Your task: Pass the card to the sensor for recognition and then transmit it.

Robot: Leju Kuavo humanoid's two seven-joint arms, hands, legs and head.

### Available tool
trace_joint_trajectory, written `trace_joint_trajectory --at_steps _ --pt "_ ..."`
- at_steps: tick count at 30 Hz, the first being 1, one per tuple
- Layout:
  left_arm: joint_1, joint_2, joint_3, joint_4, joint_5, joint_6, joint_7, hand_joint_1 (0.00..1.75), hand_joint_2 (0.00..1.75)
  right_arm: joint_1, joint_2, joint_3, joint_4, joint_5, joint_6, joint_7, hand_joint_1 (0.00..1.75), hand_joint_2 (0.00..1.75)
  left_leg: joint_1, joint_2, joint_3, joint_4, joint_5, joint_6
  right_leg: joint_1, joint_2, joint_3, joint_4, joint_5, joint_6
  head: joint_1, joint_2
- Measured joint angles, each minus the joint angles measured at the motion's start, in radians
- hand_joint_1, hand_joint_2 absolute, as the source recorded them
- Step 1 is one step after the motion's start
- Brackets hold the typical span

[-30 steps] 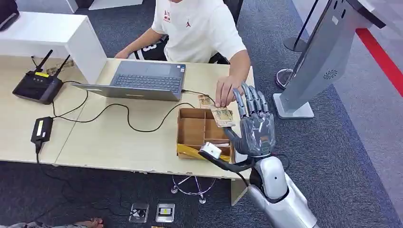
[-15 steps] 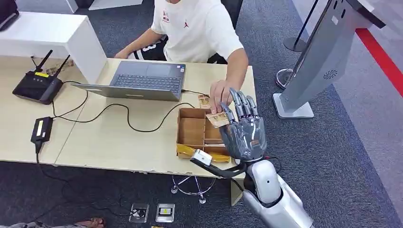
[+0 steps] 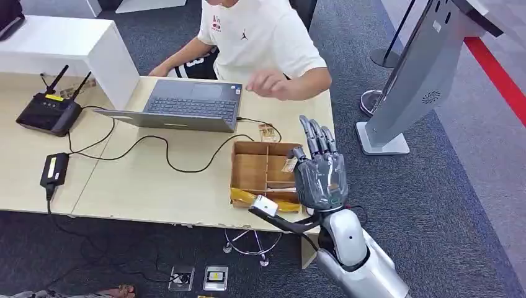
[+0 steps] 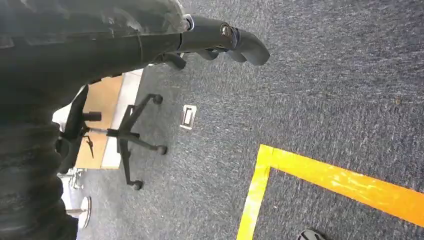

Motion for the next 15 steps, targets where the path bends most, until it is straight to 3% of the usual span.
trace_joint_trajectory --at_steps 9,15 --pt "0.0 0.0 0.014 0.0 -0.012 0.014 0.0 0.0 1.75 0.003 -0.024 -0.024 0.092 -0.194 -0.143 0.003 1.75 1.75 0.0 0.0 0.0 0.0 0.0 0.0 0.0 0.0 0.0 0.0 0.0 0.0 0.0 0.0" --pt "0.0 0.0 0.025 0.001 -0.01 0.029 0.006 0.0 1.75 0.012 -0.026 -0.036 0.188 -0.271 -0.183 -0.029 1.75 1.75 0.0 0.0 0.0 0.0 0.0 0.0 0.0 0.0 -0.001 0.0 0.0 0.0 0.0 0.0"
